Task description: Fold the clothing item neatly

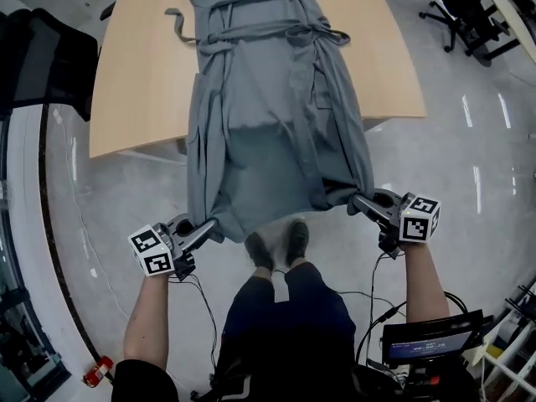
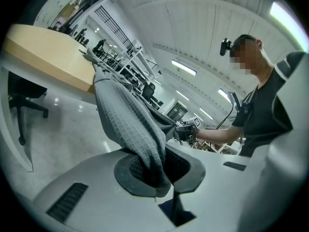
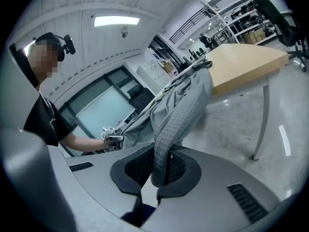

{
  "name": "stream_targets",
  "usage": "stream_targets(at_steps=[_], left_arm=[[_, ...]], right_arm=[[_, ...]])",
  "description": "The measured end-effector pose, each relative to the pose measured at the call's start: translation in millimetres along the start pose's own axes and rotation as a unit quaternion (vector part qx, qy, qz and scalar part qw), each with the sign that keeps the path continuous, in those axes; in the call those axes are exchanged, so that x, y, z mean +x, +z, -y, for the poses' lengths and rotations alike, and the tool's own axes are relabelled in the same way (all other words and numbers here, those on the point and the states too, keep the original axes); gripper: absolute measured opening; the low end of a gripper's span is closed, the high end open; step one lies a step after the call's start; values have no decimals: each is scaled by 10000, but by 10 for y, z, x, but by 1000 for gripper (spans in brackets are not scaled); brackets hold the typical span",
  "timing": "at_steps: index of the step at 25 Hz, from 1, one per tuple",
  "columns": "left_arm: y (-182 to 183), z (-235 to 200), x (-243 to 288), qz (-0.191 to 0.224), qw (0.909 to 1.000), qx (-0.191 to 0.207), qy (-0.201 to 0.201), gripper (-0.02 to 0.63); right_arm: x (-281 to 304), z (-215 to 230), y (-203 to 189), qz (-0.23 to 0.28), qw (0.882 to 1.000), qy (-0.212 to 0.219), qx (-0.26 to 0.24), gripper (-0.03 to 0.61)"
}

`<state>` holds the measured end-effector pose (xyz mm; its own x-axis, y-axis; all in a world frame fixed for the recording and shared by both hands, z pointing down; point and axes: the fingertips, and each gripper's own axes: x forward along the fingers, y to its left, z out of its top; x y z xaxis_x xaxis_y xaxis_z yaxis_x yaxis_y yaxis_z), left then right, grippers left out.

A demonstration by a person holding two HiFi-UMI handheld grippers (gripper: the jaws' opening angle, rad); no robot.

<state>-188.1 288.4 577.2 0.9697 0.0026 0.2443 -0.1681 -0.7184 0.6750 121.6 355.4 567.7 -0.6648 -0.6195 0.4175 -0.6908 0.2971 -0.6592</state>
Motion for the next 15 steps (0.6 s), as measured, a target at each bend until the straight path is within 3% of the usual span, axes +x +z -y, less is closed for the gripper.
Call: stream_targets(at_steps=[9,15], left_arm=[[836,413,-140,835,9944,-633,-135,18],[1681,454,-349,1484,9848,-901,93,18]], right_arm=[[-276,-487,1014,650,9973,295,193,25],[-381,-558,1662,770,9964,334,100,25]])
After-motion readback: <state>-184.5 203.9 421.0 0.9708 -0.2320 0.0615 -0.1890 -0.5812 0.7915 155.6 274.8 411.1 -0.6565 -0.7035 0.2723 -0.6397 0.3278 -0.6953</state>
